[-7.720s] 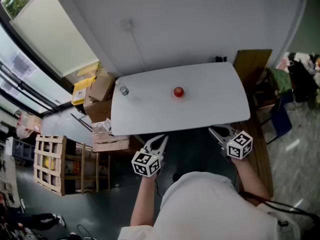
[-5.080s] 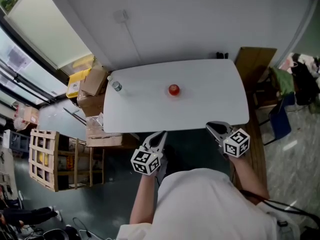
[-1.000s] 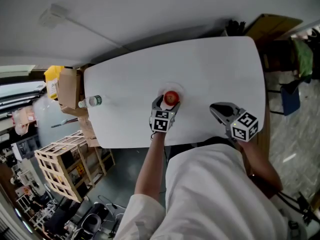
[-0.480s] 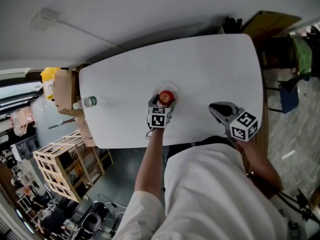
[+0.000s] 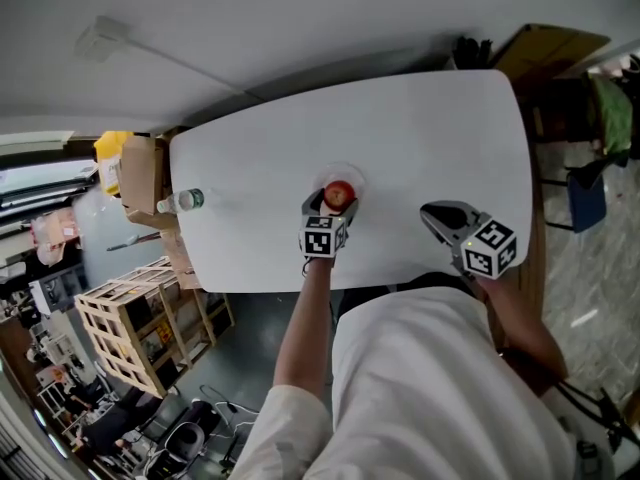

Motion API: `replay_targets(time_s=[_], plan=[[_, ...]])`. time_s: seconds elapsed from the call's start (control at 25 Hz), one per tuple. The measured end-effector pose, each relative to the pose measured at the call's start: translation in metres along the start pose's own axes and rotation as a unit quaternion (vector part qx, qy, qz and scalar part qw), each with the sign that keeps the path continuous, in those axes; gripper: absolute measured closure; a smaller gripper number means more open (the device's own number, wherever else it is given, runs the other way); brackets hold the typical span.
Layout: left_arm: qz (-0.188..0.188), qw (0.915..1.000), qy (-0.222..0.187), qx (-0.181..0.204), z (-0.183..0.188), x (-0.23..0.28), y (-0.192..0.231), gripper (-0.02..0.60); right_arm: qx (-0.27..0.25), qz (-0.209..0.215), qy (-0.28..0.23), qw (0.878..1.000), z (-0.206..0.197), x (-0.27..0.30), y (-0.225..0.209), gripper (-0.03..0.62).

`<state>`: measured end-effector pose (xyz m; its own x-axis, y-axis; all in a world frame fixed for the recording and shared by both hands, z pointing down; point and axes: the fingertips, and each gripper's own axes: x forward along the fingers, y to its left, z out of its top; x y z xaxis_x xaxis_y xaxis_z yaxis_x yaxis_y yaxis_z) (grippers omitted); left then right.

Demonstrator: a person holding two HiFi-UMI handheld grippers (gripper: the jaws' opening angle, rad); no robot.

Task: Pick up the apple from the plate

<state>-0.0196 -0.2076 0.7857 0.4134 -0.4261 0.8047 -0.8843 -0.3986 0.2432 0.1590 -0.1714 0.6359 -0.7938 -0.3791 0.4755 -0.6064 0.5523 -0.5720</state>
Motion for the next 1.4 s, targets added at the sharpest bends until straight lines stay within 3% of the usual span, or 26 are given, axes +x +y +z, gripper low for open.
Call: replay_targets(time_s=[0.8, 1.4], plan=[[-0.021, 0.9974, -0.06, -0.032, 0.001, -0.084, -0.01, 0.21, -0.013, 0.04, 0.009, 0.999, -0.012, 0.022, 0.048, 0.556], [-0.075, 0.9899, -0.119, -0.017, -0.006, -0.181, -0.005, 0.21, -0.032, 0.013, -0.012, 0.999, -0.016, 0.04, 0.121, 0.556]])
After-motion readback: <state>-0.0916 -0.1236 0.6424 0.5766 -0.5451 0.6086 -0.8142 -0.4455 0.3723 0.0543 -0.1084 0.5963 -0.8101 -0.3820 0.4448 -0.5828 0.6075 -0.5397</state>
